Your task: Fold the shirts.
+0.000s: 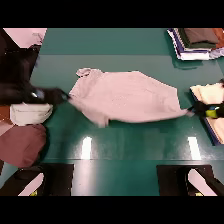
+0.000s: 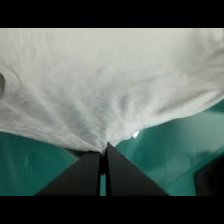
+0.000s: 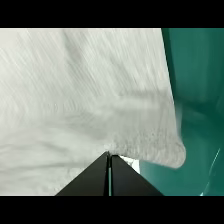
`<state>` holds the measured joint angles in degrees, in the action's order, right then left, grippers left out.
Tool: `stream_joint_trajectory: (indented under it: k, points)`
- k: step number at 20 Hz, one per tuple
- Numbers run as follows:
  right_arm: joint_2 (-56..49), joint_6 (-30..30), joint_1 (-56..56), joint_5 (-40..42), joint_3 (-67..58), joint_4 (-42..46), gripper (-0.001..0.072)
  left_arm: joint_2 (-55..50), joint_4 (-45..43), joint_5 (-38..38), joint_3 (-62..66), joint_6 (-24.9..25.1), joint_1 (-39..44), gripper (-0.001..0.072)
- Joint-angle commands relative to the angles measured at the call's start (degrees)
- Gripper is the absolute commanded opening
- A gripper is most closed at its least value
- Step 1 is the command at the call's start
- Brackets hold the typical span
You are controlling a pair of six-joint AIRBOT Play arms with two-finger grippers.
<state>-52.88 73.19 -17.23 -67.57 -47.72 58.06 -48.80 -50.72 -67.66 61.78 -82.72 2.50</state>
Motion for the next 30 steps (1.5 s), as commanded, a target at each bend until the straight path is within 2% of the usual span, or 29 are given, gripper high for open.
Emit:
stream_joint_trajectory:
  k: [1,8,13,15,17,20,23,26,30]
  points:
    - [9.42,1.88,-0.72,2.36,-12.13,-0.13,0.001,0.04,-2.36,-1.4,20.0,0.24,-1.07,0.0023]
    - [17.46,1.97,-0.72,10.36,-37.51,0.57,0.0009,0.04,-3.28,-0.26,52.26,0.07,-1.07,0.0023]
    - [17.64,1.99,-0.72,6.93,-49.13,5.99,0.0009,0.07,-0.85,0.94,63.1,-1.46,-1.07,0.0023]
    - [15.63,2.91,-0.72,1.05,-54.34,9.84,0.0009,0.09,0.72,0.48,63.01,-1.31,-1.07,0.0022]
    - [11.52,3.34,-0.72,-6.29,-59.36,10.93,0.0009,0.09,-2.05,-0.37,59.17,-1.33,-1.07,0.0023]
    - [2.82,5.4,0.61,-15.06,-62.93,10.4,0.0009,-1.36,-4.57,-2.93,47.28,-1.33,-1.07,0.0022]
    - [-7.87,5.4,6.34,-21.51,-61.05,10.82,0.0009,-6.54,-5.14,-4.15,35.19,-1.03,-1.07,0.0023]
    - [-17.7,5.4,11.21,-22.47,-54.49,11.17,0.0009,-15.19,-5.31,-4.66,27.76,0.74,-1.07,0.0023]
    - [-30.77,5.46,13.92,-20.09,-47.78,11.13,0.0009,-29.9,-5.88,-4.26,26.56,0.96,-1.07,0.0023]
